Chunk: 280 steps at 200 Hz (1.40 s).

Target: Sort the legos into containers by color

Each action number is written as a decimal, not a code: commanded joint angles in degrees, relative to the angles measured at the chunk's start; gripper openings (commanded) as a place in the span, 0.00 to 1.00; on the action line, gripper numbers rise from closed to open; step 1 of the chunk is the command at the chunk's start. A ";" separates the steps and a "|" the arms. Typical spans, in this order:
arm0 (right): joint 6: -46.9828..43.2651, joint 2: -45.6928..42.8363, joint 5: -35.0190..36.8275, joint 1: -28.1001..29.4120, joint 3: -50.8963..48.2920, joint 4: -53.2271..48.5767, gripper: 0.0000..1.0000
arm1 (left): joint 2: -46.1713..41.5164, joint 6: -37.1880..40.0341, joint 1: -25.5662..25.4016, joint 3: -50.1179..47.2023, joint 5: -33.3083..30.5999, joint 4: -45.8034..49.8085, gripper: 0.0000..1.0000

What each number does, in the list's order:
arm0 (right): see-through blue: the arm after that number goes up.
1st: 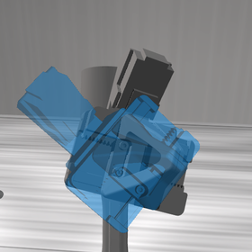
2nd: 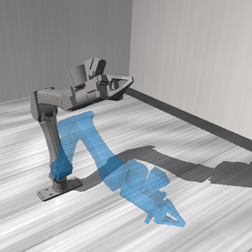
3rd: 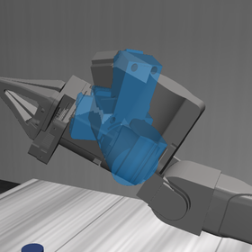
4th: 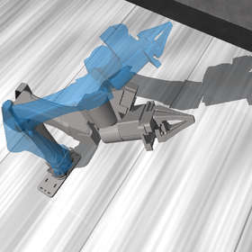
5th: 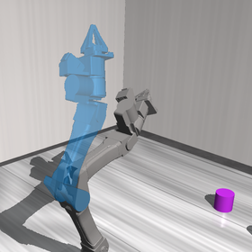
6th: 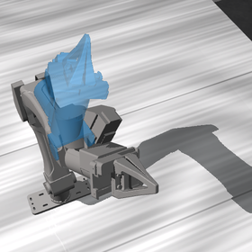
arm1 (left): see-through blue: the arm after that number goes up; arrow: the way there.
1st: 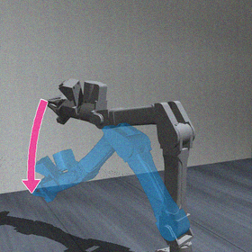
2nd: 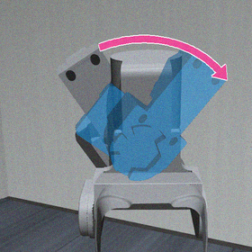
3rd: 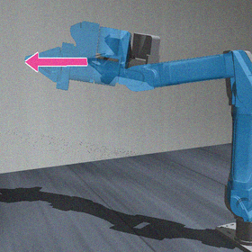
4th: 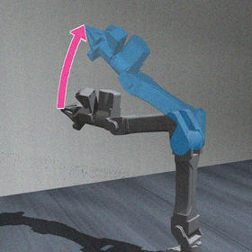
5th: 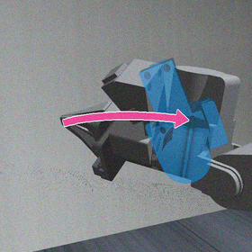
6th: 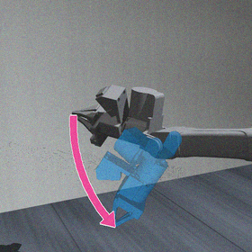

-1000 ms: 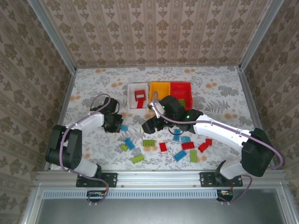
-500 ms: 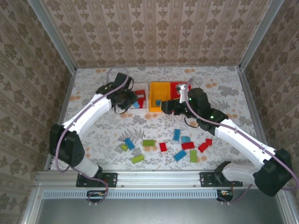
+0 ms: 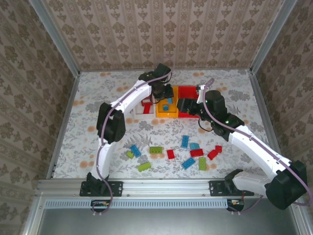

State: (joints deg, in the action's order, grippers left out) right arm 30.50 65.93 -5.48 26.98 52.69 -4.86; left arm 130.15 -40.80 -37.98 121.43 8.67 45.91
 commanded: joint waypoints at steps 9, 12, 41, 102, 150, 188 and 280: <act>0.96 -2.36 1.60 -0.24 -1.11 0.56 0.75 | 2.91 1.78 -0.61 4.06 2.35 3.84 0.23; 1.00 -2.50 1.61 -0.18 -1.17 0.49 0.75 | 3.18 1.62 -0.61 4.00 2.35 3.84 0.23; 0.97 -3.44 1.52 -0.22 -1.80 -0.35 0.75 | 4.51 1.44 -0.70 3.00 2.71 3.38 0.25; 0.05 -4.01 3.12 -0.32 -1.81 -3.31 0.77 | 2.73 1.14 -1.07 1.39 3.40 3.66 0.45; 0.00 -5.37 5.33 -0.31 -0.26 -10.10 0.76 | -3.27 1.29 -0.99 -2.01 1.48 2.68 0.46; -7.40 -3.73 1.21 4.09 2.11 -17.85 0.73 | -14.71 2.83 -1.26 -13.91 -0.57 -1.83 0.51; -35.27 20.12 -1.25 26.61 3.86 -20.04 0.83 | -75.56 8.24 1.25 -62.07 -7.75 -2.42 0.73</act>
State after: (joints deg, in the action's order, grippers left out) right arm 3.66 81.71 -7.51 51.42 54.28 -23.51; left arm 63.92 -35.73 -37.85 65.43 0.99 39.83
